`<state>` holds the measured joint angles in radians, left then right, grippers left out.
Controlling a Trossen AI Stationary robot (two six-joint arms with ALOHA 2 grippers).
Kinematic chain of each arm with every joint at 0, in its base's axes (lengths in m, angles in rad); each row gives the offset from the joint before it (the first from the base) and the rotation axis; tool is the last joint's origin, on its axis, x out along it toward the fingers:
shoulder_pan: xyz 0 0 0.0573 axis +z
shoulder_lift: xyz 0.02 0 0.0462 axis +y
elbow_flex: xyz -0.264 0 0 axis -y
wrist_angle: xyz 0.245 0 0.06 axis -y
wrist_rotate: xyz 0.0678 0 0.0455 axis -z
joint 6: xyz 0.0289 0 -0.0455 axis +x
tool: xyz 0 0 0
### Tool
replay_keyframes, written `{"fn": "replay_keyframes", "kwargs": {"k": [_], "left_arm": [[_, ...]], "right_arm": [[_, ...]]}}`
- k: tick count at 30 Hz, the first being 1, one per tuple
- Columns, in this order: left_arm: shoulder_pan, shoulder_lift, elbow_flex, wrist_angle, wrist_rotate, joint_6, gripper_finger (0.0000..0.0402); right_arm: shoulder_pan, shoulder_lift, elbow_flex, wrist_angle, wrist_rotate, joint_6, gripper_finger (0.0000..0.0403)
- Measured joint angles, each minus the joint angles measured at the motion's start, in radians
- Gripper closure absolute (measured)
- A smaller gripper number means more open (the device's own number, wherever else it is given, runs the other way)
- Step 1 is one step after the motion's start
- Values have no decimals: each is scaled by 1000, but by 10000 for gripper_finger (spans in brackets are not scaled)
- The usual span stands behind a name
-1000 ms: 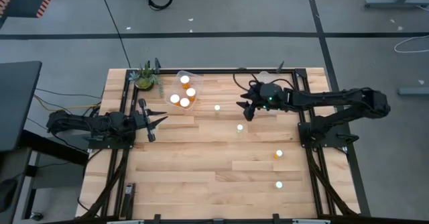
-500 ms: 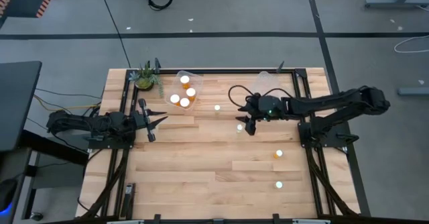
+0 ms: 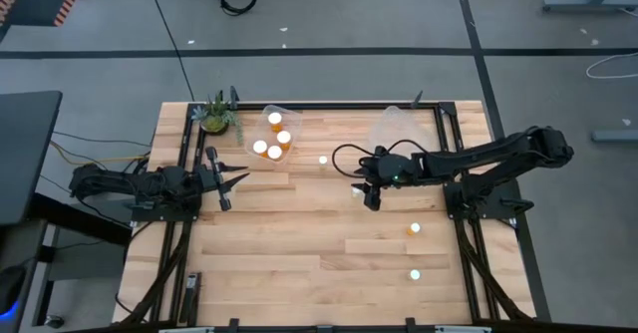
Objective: Pick and place medicine bottles into bin by pill shape (circle, oval)
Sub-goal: Put the small yellow pill bottle into the right transparent bin
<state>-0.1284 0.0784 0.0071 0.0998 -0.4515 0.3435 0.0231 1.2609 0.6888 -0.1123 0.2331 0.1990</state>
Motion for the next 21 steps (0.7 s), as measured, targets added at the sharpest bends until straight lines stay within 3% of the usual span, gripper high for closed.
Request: {"fn": "replay_keyframes", "kwargs": {"k": [6, 21], "left_arm": [[0, 0, 0, 0, 0, 0, 318], [0, 0, 0, 0, 0, 0, 321]], "right_arm": [[0, 34, 0, -17, -78, -1, 197], [0, 92, 0, -39, -96, -26, 197]]}}
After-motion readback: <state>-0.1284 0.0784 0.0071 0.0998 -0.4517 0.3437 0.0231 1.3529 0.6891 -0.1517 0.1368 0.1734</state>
